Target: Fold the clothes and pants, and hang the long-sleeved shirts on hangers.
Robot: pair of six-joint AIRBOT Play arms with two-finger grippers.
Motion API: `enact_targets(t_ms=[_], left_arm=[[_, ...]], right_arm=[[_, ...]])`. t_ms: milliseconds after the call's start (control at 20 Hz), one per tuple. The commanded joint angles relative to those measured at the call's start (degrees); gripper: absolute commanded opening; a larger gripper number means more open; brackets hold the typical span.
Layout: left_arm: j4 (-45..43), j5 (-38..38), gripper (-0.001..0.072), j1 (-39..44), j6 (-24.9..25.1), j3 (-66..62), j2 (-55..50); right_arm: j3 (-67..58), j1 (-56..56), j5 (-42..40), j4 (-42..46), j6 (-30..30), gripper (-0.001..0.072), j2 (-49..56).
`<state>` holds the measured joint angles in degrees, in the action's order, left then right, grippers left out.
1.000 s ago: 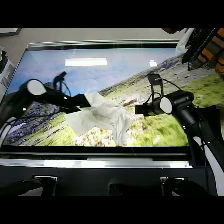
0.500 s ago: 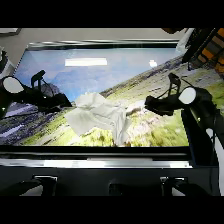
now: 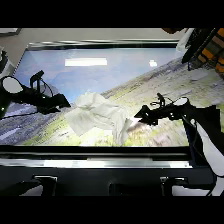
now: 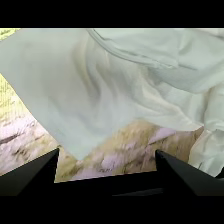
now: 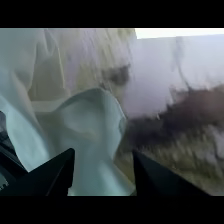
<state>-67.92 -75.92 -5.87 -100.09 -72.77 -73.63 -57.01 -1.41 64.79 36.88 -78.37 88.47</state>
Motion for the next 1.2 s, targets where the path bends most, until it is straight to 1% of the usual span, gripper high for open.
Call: enact_targets(t_ms=[0,300,350,400,450,500,600,650,700,800,850,950,1050,1100,1150], left_arm=[[-0.1,0.5,0.0663,0.0,0.0,0.0,0.0],[-0.2,0.3,0.0663,-0.1,-0.1,0.0,0.0],[-0.1,0.0,0.0663,0.0,-0.5,0.0,0.0],[-0.3,-0.6,0.0664,-0.1,-0.3,0.0,0.0],[-1.9,-1.2,0.0664,-0.7,0.0,0.1,0.1],[-3.3,-1.4,0.0665,-2.2,2.1,0.5,0.1],[-1.7,-0.2,0.0664,-7.6,6.3,4.4,0.1],[2.1,1.9,0.0663,-10.8,8.5,7.8,0.1],[7.8,5.1,0.0663,-13.9,10.9,12.1,0.0],[17.7,9.9,0.0663,-17.7,17.9,19.8,-0.3],[20.1,11.5,0.0663,-18.1,20.3,22.5,-0.9],[21.4,14.1,0.0663,-17.2,22.0,26.0,-2.9],[23.2,15.7,0.0662,-15.3,23.8,26.6,-5.7],[24.5,16.7,0.0648,-14.2,24.3,26.5,-7.2],[25.7,17.9,0.0594,-13.3,24.7,26.5,-8.4]], right_arm=[[0.3,1.3,-3.7,-2.3,2.7,0.0433,3.2],[0.3,6.4,-6.5,-2.2,2.7,0.0433,6.4],[0.3,7.6,-7.1,-2.3,2.8,0.0423,6.8],[0.2,8.3,-7.8,-2.2,3.0,0.0354,6.8],[0.2,8.4,-8.1,-2.3,3.9,0.0178,6.8],[0.2,8.2,-8.2,-2.1,4.0,0.0031,6.5],[0.2,7.1,-8.3,-1.2,4.3,0.0029,5.2],[0.2,6.8,-8.2,-0.7,4.2,0.0029,4.0],[0.2,6.7,-8.1,0.1,4.2,0.0029,2.9],[0.2,6.7,-7.8,1.1,3.7,0.0029,0.9],[0.2,6.7,-7.7,1.2,3.0,0.0029,0.3],[0.2,6.7,-7.3,1.0,2.4,0.0029,-0.6],[0.2,6.7,-6.8,1.1,2.4,0.0029,-1.1],[0.2,6.7,-6.4,1.1,2.3,0.003,-1.2],[0.2,6.7,-6.1,1.1,2.2,0.003,-1.3]])
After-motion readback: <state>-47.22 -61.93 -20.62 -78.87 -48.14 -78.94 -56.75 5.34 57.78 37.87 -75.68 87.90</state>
